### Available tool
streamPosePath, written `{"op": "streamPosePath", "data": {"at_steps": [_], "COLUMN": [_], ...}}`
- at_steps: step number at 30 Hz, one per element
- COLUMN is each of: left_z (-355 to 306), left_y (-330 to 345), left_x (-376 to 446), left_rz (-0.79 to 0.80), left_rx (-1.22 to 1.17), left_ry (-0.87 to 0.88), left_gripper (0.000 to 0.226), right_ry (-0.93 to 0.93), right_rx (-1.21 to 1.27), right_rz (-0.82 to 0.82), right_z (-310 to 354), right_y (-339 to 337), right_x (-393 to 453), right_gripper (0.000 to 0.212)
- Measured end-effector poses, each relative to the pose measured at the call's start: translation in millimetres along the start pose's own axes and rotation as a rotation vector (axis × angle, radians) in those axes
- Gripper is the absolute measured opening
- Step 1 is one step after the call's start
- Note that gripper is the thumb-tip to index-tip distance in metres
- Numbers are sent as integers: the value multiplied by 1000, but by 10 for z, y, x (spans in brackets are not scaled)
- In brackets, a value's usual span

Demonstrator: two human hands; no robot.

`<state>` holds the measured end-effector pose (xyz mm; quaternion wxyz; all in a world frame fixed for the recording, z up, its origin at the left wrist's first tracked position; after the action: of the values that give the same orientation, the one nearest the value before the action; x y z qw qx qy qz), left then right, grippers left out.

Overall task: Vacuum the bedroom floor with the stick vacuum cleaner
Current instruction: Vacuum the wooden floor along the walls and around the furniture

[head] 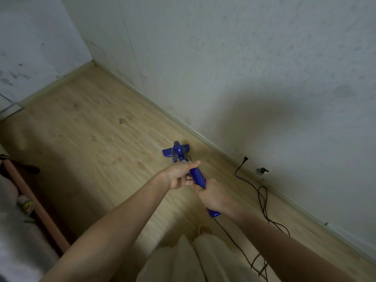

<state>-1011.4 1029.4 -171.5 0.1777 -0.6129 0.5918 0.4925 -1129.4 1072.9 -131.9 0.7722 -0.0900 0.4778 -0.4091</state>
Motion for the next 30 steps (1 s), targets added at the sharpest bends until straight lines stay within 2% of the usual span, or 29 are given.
{"op": "streamPosePath", "data": {"at_steps": [5,9,12,16,21,26,30], "left_z": [-278,-630,-948,-1268,-1570,-1857,-2074], "left_y": [287,691,972,1144,1184,979,761], "left_x": [294,550,731,927,1212,1501,1683], "left_rz": [-28,-52,-51,-94,-198,-292,-307], "left_rx": [-115,-143,-152,-193,-234,-336,-357], "left_ry": [34,31,29,18,41,54,92], "left_gripper": [12,14,27,36,25,41,25], "right_ry": [-102,-86,-86,-166,-182,-217,-201], "right_rx": [-105,-373,-480,-609,-521,-493,-486], "right_rz": [61,68,65,62,123,141,155], "right_z": [-26,-68,-76,34,62,254,472], "right_y": [-538,-1201,-1638,-2002,-2174,-2139,-2107], "right_x": [320,696,992,1294,1793,2218,2474], "right_gripper": [22,29,39,37,32,22,26]}}
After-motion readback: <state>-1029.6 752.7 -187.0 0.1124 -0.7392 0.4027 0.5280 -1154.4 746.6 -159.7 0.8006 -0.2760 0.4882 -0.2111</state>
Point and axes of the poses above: each hand's wrist, its own x-axis towards the middle knuckle, its own y-axis out of the palm, z = x × y, the point moved 3 cm from there along x, towards the middle knuckle, and after that the axes turned 12 degrees about -x, right-handed, at the moved point
